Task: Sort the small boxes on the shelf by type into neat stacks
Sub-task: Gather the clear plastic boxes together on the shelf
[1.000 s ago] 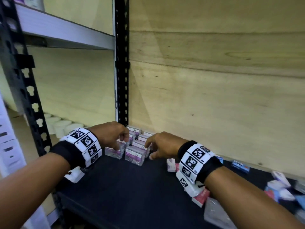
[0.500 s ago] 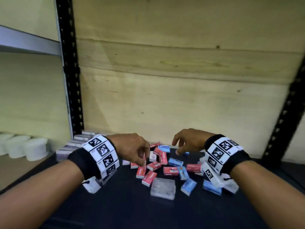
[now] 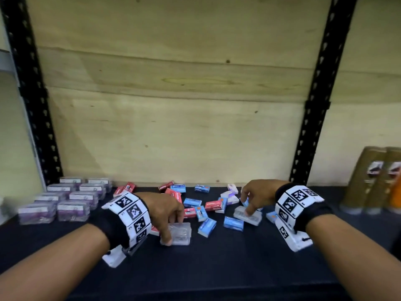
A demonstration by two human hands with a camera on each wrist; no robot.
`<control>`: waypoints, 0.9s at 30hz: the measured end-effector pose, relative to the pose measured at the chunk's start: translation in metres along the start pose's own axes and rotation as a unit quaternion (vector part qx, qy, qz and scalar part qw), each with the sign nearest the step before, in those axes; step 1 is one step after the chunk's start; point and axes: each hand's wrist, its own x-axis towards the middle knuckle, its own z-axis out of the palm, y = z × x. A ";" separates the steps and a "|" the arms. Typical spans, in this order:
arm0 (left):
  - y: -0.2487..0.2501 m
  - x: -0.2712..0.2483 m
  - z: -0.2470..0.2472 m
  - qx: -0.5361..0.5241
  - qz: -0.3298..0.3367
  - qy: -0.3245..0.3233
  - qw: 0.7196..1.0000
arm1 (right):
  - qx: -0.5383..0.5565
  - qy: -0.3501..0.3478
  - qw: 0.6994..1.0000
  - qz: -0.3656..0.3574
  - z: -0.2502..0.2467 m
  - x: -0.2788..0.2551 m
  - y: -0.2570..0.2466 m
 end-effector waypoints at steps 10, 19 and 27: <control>0.006 -0.008 0.012 -0.052 0.002 0.021 0.998 | -0.018 0.017 1.000 0.020 0.030 -0.002 0.002; 0.030 -0.008 0.015 -0.114 0.056 -0.022 0.992 | -0.001 0.107 0.994 0.021 0.032 -0.019 0.011; 0.050 -0.010 0.018 -0.119 0.094 -0.035 0.988 | 0.105 0.121 0.986 -0.053 0.034 -0.052 0.007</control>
